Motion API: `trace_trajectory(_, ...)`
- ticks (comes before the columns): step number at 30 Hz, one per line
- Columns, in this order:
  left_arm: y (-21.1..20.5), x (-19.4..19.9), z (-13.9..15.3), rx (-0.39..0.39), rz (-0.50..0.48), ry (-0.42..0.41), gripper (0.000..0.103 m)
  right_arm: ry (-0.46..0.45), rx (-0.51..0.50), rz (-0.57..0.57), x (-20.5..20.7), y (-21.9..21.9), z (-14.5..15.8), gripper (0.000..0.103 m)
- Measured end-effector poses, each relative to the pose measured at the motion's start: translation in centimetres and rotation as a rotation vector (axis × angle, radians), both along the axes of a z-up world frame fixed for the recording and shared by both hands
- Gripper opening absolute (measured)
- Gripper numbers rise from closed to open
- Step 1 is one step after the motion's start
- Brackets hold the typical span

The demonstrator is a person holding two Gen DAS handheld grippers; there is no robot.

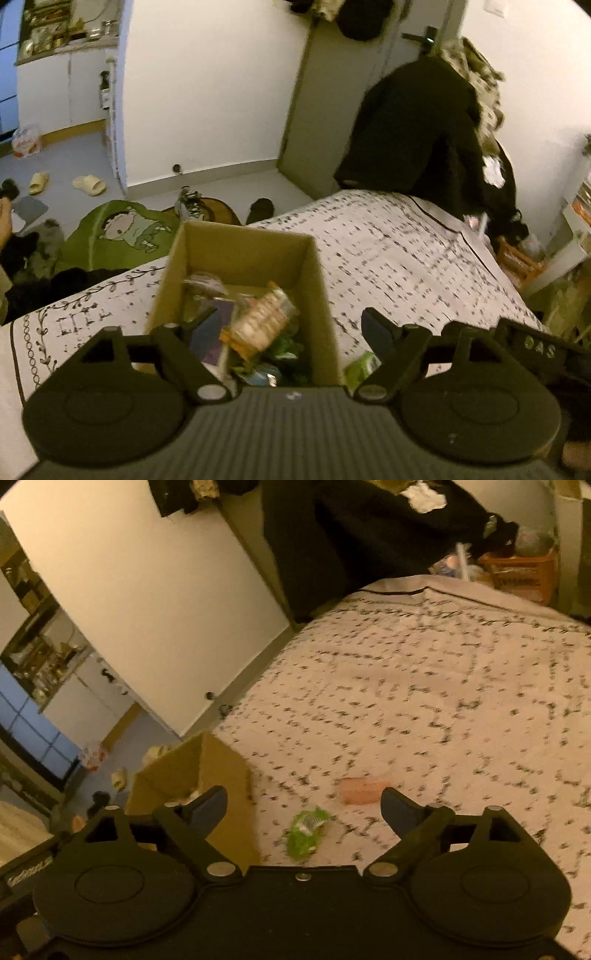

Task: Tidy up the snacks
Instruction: 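Move both open grippers back to the green snack and pink packet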

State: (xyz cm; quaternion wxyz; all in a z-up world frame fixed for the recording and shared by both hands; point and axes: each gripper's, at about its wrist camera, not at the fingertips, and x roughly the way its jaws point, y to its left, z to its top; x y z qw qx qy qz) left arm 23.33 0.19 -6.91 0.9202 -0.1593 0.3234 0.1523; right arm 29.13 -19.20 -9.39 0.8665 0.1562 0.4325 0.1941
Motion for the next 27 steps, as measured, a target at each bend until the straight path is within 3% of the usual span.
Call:
trace_trajectory(5, -2.3, 0.4, 0.2, 0.014, -0.032, 0.001, 0.081, 0.002, -0.011, 0.01, 0.5, -1.0, -0.1, 0.091)
trace_trajectory(11, -4.3, 0.9, 0.1, -0.011, -0.048, -0.007, 0.078, 0.007, -0.013, 0.118, 1.2, -2.1, -0.8, 0.092)
trace_trajectory(27, -8.1, 1.6, -2.8, -0.036, 0.007, -0.017, 0.052, 0.018, 0.0, 0.161, 2.9, -4.3, -2.0, 0.092)
